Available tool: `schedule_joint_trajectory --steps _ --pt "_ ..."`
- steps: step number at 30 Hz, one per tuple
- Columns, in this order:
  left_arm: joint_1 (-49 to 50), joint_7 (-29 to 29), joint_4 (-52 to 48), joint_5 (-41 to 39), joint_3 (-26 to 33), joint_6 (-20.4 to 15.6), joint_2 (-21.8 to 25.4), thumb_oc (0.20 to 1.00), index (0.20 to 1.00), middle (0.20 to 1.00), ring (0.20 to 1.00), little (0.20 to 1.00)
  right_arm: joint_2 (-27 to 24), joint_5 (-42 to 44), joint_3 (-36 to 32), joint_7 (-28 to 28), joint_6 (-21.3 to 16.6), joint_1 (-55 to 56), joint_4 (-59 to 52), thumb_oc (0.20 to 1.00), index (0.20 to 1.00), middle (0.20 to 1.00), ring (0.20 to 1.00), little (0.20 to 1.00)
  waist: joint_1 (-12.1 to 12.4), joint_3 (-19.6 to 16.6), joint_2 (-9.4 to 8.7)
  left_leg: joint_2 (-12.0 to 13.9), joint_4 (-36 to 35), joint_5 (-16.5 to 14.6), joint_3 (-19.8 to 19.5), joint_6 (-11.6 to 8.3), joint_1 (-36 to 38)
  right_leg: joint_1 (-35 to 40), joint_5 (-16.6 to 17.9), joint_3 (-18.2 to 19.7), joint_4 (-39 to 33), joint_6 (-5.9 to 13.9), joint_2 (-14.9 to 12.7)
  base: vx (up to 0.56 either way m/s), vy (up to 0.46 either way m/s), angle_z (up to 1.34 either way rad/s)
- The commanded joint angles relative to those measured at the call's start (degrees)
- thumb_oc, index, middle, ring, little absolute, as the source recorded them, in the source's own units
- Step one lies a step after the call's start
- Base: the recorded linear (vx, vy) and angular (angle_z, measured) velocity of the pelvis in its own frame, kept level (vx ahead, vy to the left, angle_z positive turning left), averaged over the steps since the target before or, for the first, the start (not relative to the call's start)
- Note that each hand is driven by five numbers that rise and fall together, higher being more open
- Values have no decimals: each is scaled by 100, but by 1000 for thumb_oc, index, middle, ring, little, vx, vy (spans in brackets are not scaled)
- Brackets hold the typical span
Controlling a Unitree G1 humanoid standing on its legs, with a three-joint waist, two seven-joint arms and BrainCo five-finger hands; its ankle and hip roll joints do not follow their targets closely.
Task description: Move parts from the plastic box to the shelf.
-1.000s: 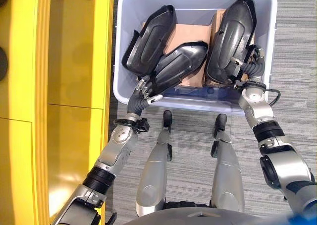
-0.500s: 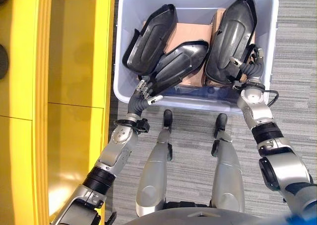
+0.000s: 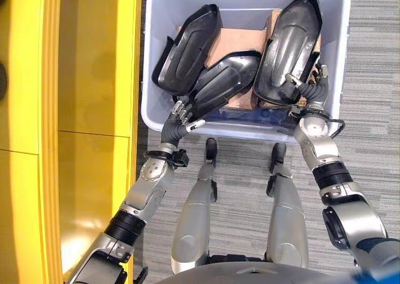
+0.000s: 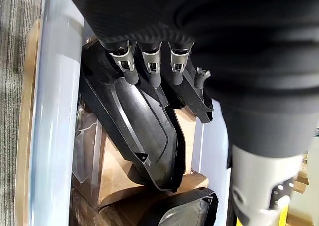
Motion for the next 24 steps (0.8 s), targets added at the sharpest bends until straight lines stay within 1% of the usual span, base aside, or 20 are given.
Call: schedule_joint_trajectory --steps 1,11,21,24 --pt "228 79 -519 -20 -17 -279 224 1000 1000 1000 1000 1000 96 140 -196 -122 -318 247 -186 1000 1000 1000 1000 1000 67 -252 -167 41 346 -497 -125 54 52 338 647 222 -703 58 -120 0 0 0" --pt "258 132 -517 -46 -102 -288 267 1000 1000 1000 1000 1000 302 401 -157 -192 -403 288 -79 1000 1000 1000 1000 1000 50 -230 -162 43 403 -512 -130 65 7 311 647 238 -679 52 -110 0 0 0" --pt "251 126 -542 -52 -134 -304 328 1000 1000 1000 1000 1000 271 446 -119 -182 -357 120 225 1000 1000 1000 1000 1000 77 -229 -155 30 429 -507 -144 66 -51 281 645 242 -663 51 -105 0 0 0" --pt "241 111 -557 -82 -180 -314 372 1000 1000 1000 1000 1000 186 470 -126 -192 -315 -80 583 1000 1000 1000 1000 1000 129 -217 -139 24 446 -519 -164 60 -61 299 609 225 -649 39 -98 0 0 0"
